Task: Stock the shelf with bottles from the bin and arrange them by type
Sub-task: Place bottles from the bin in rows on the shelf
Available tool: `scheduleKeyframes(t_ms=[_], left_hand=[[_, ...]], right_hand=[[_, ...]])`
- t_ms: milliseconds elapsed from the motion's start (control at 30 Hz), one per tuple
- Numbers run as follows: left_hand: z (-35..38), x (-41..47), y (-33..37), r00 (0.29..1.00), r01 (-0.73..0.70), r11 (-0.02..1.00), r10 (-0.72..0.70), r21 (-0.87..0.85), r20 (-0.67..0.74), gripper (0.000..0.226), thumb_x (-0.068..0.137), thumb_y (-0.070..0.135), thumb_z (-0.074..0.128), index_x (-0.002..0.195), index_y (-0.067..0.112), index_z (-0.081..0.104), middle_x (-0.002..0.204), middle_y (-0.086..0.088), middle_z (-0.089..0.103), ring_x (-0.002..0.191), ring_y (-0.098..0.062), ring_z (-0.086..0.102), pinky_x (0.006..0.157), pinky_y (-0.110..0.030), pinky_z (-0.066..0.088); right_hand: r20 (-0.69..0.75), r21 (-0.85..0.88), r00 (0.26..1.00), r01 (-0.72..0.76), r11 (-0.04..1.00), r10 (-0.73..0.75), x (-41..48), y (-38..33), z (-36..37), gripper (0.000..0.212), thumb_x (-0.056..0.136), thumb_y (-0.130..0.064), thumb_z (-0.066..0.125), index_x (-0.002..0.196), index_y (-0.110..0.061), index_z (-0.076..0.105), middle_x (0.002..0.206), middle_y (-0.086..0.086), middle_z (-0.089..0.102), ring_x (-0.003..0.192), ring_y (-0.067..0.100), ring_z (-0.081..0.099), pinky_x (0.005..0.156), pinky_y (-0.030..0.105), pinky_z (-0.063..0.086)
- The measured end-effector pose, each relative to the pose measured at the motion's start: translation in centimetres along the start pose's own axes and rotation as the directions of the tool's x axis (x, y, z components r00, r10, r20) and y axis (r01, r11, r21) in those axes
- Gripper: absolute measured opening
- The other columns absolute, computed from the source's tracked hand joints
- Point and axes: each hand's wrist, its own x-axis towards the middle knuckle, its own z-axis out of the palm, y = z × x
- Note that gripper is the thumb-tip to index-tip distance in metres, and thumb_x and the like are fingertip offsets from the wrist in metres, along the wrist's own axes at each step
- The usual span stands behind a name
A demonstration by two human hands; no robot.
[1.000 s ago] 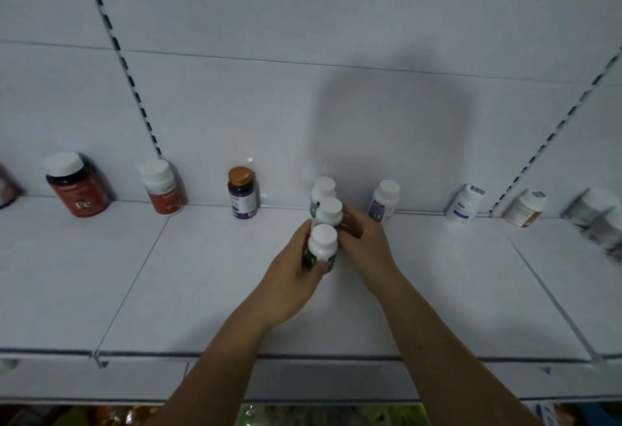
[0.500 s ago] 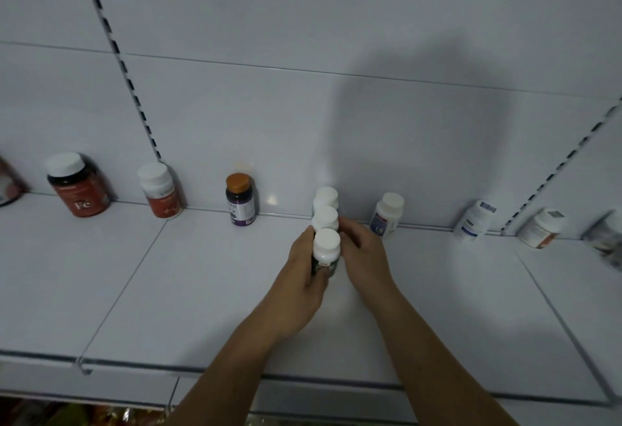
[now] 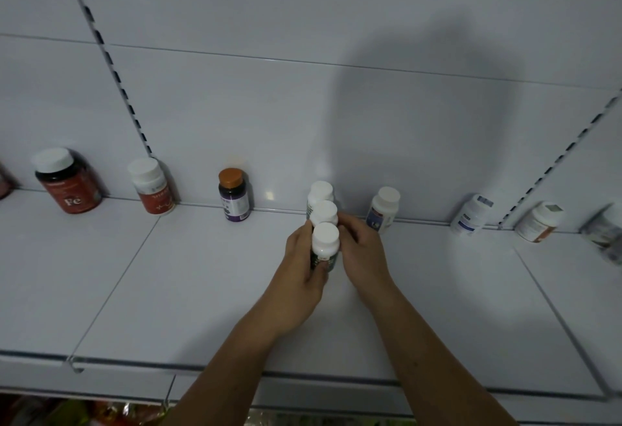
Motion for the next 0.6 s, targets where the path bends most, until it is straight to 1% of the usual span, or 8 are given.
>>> scheduleKeyframes(t_ms=[133,200,300,400,467,533,567,600], left_hand=[[-0.1,-0.1,-0.3,1.0,0.021,1.0,-0.021,0.009,-0.003,0.075,0.103,0.002,0.059,0.166,0.022,0.022,0.164,0.007,0.034,0.151,0.002,0.031,0.12,-0.011,0.026],[-0.1,-0.1,-0.2,1.0,0.024,1.0,-0.024,0.004,-0.01,0.075,0.103,0.004,0.06,0.165,0.023,0.023,0.163,0.008,0.035,0.15,0.001,0.032,0.121,-0.013,0.026],[-0.1,-0.1,0.1,0.999,0.03,1.0,-0.03,-0.004,-0.037,0.074,0.102,0.003,0.061,0.163,0.029,0.027,0.16,0.012,0.039,0.148,0.001,0.036,0.122,-0.018,0.031],[-0.3,-0.1,1.0,0.997,0.023,1.0,-0.023,-0.015,-0.069,0.076,0.101,0.005,0.066,0.151,0.05,0.031,0.151,0.025,0.044,0.143,0.004,0.041,0.115,-0.014,0.036],[-0.6,-0.1,1.4,0.997,0.016,1.0,-0.016,0.005,-0.073,0.073,0.1,0.007,0.069,0.14,0.057,0.034,0.142,0.042,0.044,0.138,0.013,0.04,0.108,-0.006,0.033],[-1.1,-0.3,1.8,0.997,0.043,0.998,-0.041,0.043,-0.06,0.067,0.102,0.019,0.069,0.139,0.059,0.031,0.134,0.061,0.034,0.129,0.03,0.033,0.104,0.002,0.027],[-1.5,-0.5,2.0,0.996,0.071,0.996,-0.067,0.061,-0.066,0.067,0.102,0.033,0.068,0.146,0.058,0.026,0.138,0.061,0.029,0.13,0.031,0.03,0.108,0.0,0.025],[-2.0,-0.7,2.2,0.993,0.096,0.992,-0.09,0.076,-0.078,0.071,0.101,0.046,0.066,0.156,0.054,0.022,0.149,0.052,0.028,0.136,0.025,0.029,0.114,-0.009,0.024]], right_hand=[[0.006,-0.011,1.0,0.007,1.0,-0.007,-0.2,-0.2,0.1,0.035,0.102,-0.008,0.052,0.121,-0.027,0.074,0.114,-0.016,0.075,0.105,-0.002,0.068,0.09,0.018,0.053],[0.01,-0.022,1.0,0.001,1.0,-0.001,-0.1,-0.3,0.1,0.035,0.102,-0.009,0.053,0.12,-0.028,0.074,0.114,-0.016,0.075,0.105,-0.001,0.068,0.092,0.022,0.053],[0.013,-0.029,1.0,0.003,1.0,-0.003,-0.2,-0.6,0.0,0.035,0.101,-0.007,0.052,0.118,-0.028,0.075,0.111,-0.018,0.075,0.103,-0.003,0.067,0.091,0.023,0.052],[0.011,-0.025,1.0,0.0,1.0,0.0,-0.6,-0.7,-0.1,0.037,0.101,-0.005,0.051,0.119,-0.029,0.073,0.113,-0.018,0.074,0.106,-0.001,0.067,0.096,0.029,0.055],[-0.019,-0.019,1.0,-0.023,1.0,0.023,-0.7,-0.6,-0.3,0.036,0.103,-0.007,0.05,0.119,-0.032,0.07,0.117,-0.017,0.072,0.111,0.003,0.067,0.103,0.038,0.054],[-0.057,-0.015,0.998,-0.028,1.0,0.027,-1.1,-0.7,-0.6,0.033,0.106,-0.011,0.049,0.128,-0.029,0.065,0.128,-0.008,0.069,0.121,0.012,0.064,0.109,0.046,0.051],[-0.075,-0.025,0.997,-0.017,1.0,0.015,-1.3,-1.0,-0.9,0.033,0.108,-0.013,0.048,0.134,-0.024,0.063,0.133,-0.004,0.067,0.125,0.015,0.062,0.111,0.046,0.049],[-0.088,-0.039,0.996,0.007,0.999,-0.01,-1.6,-1.4,-1.1,0.033,0.109,-0.014,0.048,0.138,-0.02,0.061,0.136,-0.003,0.065,0.126,0.014,0.06,0.113,0.043,0.048]])
